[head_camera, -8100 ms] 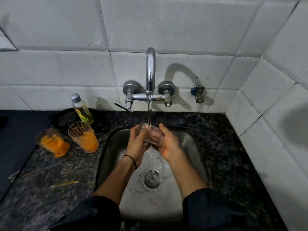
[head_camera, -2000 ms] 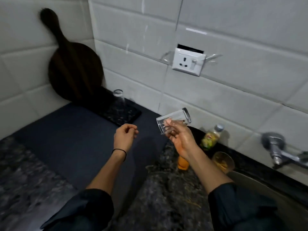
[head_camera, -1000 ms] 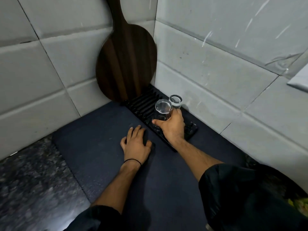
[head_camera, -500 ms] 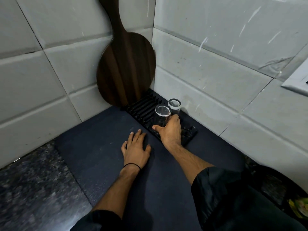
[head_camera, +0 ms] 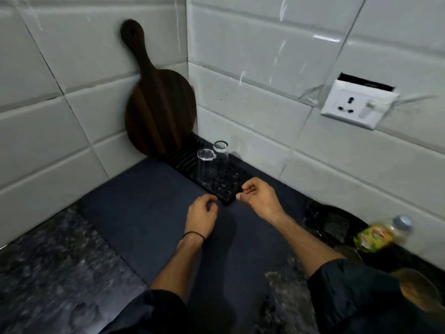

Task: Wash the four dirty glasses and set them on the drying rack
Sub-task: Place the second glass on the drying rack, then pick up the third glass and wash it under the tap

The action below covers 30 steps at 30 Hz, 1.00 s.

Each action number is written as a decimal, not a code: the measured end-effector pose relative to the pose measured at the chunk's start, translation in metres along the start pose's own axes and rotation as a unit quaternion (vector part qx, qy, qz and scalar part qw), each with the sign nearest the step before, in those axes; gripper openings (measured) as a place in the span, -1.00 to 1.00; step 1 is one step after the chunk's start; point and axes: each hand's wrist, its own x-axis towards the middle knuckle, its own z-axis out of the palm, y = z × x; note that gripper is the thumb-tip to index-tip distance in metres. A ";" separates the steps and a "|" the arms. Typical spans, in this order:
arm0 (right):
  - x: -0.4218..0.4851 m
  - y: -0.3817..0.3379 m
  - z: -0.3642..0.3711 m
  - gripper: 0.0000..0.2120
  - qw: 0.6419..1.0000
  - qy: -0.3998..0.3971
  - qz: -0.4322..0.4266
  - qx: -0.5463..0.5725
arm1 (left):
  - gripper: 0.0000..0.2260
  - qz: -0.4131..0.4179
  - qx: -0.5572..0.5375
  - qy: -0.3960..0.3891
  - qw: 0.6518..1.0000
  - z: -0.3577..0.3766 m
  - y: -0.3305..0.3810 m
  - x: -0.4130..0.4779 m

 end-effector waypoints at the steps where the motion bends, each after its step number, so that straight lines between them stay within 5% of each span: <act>1: -0.012 0.004 -0.011 -0.79 1.000 0.002 0.000 0.000 | -0.78 0.007 -0.011 -0.004 1.000 0.006 0.005 -0.011; 7: -0.098 0.039 -0.091 -0.89 0.998 0.052 -0.024 -0.014 | -0.81 0.044 -0.040 -0.059 0.996 0.046 0.027 -0.093; 14: -0.198 0.088 -0.171 -0.95 0.963 0.212 -0.107 -0.128 | -0.84 0.080 -0.028 -0.132 0.988 0.101 0.055 -0.191; 17: -0.234 0.117 -0.186 -0.82 0.940 0.271 -0.041 -0.202 | -0.81 0.091 0.002 -0.167 0.982 0.125 0.060 -0.222; 24: -0.256 0.168 -0.203 -0.46 0.947 0.147 0.164 -0.232 | -0.54 0.186 0.246 -0.271 0.912 0.181 0.067 -0.244; 30: -0.234 0.180 -0.199 -0.74 0.964 0.194 0.113 -0.143 | -0.55 0.177 0.337 -0.248 0.891 0.200 0.077 -0.256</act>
